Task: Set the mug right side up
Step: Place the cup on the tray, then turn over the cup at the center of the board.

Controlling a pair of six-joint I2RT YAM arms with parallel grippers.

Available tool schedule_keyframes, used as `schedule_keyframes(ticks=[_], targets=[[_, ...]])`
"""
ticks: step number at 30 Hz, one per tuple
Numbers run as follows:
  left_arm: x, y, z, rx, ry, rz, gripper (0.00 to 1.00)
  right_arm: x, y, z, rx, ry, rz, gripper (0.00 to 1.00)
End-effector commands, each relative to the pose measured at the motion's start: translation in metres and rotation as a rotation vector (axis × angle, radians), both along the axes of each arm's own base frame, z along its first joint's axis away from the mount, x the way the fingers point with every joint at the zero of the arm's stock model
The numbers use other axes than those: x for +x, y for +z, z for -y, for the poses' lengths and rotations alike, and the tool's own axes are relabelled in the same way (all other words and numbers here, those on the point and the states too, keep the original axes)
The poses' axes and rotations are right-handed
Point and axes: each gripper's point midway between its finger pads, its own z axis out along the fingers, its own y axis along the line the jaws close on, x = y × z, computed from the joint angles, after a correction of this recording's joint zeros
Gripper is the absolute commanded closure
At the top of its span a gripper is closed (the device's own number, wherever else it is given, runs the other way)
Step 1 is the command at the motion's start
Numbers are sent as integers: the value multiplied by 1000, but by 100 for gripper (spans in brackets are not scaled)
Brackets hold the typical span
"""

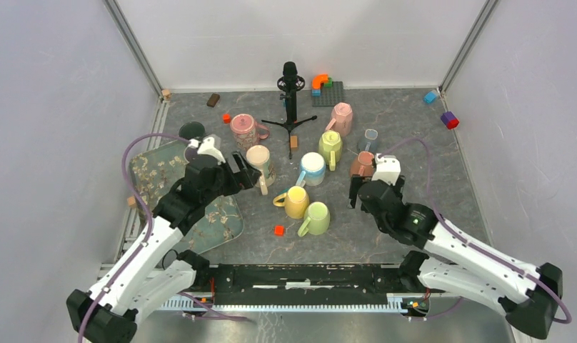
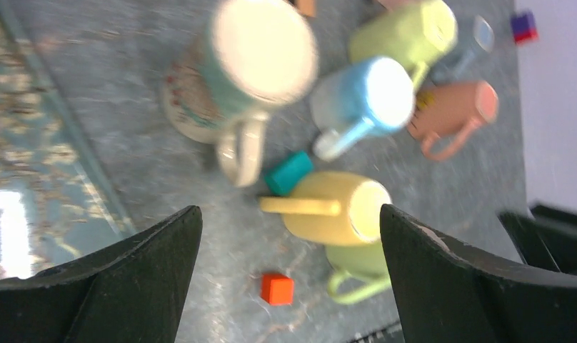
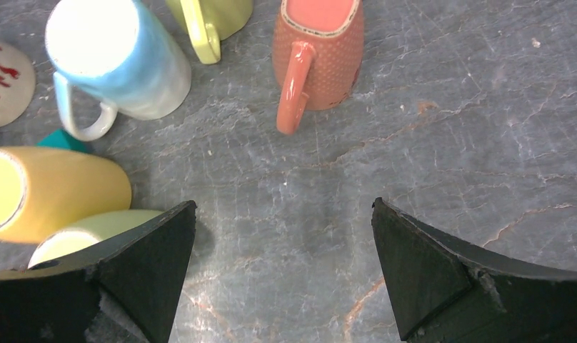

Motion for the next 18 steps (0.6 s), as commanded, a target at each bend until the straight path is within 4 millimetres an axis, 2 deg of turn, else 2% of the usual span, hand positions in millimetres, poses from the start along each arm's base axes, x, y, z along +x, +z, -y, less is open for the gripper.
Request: schedule_keyframes(ticks=[1, 7, 10, 14, 18], targets=[[-23, 38, 45, -18, -216, 66, 0, 25, 19, -10, 23, -26, 37, 2], [-48, 59, 86, -52, -363, 95, 0, 52, -4, -13, 70, -12, -47, 2], [-60, 59, 102, -41, -420, 94, 0, 65, -10, -11, 80, -31, -56, 3], [-70, 58, 117, -46, -461, 100, 0, 78, -24, -7, 84, -61, -88, 6], [-71, 56, 123, -61, -473, 105, 0, 88, -42, -1, 83, -79, -138, 11]])
